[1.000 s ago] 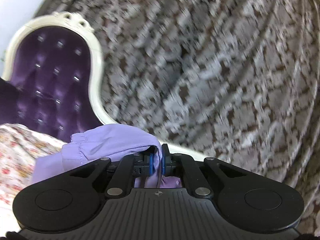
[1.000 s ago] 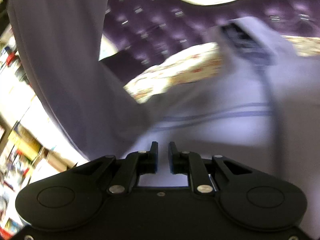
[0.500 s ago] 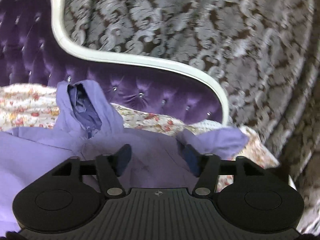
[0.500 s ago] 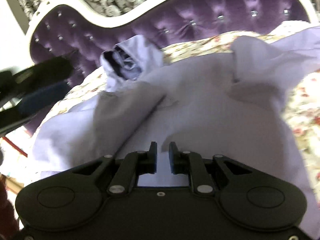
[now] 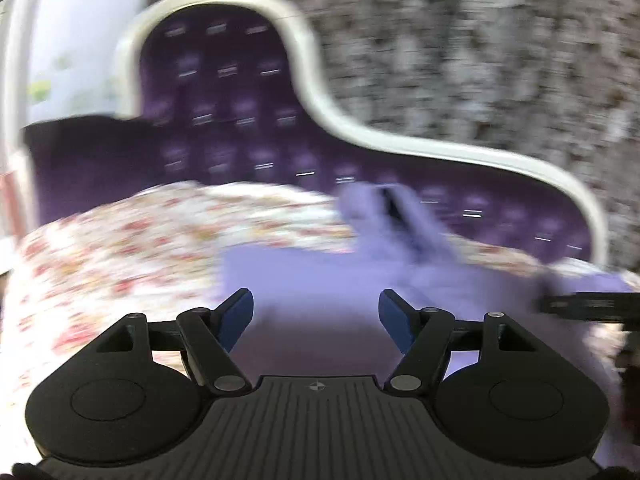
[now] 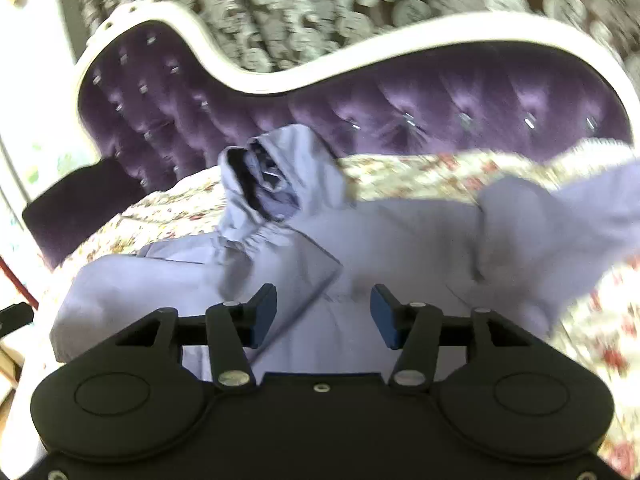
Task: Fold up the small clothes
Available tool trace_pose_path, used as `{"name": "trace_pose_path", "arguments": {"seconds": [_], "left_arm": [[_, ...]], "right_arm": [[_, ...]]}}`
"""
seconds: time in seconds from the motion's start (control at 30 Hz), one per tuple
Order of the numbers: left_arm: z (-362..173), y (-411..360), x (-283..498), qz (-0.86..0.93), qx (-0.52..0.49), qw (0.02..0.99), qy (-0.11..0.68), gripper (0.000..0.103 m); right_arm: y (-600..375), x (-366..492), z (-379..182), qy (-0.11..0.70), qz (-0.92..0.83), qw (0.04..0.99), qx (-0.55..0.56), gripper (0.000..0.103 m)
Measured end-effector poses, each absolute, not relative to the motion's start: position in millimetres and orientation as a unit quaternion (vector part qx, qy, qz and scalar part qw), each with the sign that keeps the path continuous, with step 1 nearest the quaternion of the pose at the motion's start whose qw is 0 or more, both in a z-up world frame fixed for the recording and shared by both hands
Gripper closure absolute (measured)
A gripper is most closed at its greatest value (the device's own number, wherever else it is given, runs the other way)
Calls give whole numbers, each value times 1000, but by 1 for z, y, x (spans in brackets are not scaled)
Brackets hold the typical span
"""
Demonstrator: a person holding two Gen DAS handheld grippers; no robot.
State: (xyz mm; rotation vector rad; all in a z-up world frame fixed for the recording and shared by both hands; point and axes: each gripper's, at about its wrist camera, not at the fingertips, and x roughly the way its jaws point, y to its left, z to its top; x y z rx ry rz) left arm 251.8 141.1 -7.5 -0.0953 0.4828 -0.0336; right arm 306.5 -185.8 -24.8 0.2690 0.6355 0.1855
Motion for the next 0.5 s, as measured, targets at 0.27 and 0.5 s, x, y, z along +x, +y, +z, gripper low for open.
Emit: {"name": "trace_pose_path", "arguments": {"seconds": [0.27,0.5], "left_arm": [[-54,157,288,20,-17,938,346,34],[-52,170,270,4,-50,946,320,33]], "right_arm": [[-94,348,-28,314,125,941,10,39],[-59,371,-54,339,101,932,-78,68]]}}
